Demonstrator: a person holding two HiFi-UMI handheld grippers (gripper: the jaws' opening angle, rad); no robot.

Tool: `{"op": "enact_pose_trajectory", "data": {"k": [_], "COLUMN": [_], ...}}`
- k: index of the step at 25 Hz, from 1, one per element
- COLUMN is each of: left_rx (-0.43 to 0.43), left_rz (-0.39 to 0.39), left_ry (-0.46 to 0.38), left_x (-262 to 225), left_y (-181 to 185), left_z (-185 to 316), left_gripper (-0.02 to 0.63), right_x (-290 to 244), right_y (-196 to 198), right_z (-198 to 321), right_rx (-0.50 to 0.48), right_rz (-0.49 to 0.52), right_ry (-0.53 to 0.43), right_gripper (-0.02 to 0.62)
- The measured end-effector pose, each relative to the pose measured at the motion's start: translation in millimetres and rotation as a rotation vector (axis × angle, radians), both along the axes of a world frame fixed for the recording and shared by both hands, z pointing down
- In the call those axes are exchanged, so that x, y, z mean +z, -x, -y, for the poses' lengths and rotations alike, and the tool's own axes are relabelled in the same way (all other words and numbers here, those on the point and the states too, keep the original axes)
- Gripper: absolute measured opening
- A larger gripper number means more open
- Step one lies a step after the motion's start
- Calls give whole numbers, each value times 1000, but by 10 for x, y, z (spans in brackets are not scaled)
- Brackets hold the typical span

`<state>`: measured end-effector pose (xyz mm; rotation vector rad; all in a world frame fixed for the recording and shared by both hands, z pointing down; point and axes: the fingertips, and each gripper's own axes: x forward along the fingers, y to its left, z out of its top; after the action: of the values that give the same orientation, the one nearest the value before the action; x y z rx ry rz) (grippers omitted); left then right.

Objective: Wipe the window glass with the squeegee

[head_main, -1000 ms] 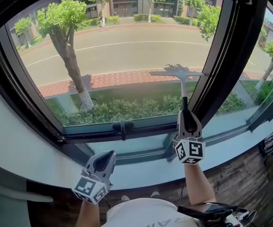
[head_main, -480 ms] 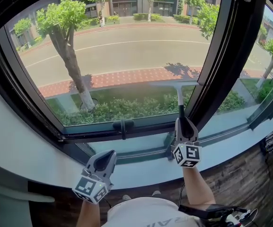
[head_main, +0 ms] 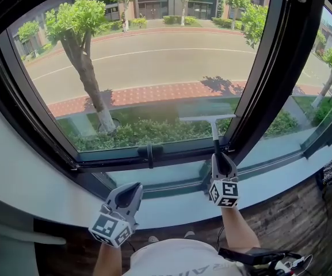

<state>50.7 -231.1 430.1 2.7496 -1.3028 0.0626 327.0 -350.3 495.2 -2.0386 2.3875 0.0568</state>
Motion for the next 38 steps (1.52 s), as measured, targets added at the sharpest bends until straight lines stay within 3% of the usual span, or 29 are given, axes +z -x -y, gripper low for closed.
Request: {"op": "enact_pose_trajectory", "data": {"k": [19,28,33,38], "left_rx": [20,7,-18,-72], "left_rz": [23,26,17,11], "left_ry": [11,27,44,76], "left_x": [-33,43,99,271], "left_y": [-74,-62,-41,-13], "left_z": [-62,-89,-108,-109], "left_gripper": [23,23,23,23], "right_x": [801,1205,1172,924], "right_y": [-22,-23,-14,7], "right_z": [-29,-37,-92,-225], "right_rx": [-6,-5,-9,-34], "right_rz": [21,5,16,69], "right_ry": [148,263,270,210], "right_gripper": [100,100,100,100]}}
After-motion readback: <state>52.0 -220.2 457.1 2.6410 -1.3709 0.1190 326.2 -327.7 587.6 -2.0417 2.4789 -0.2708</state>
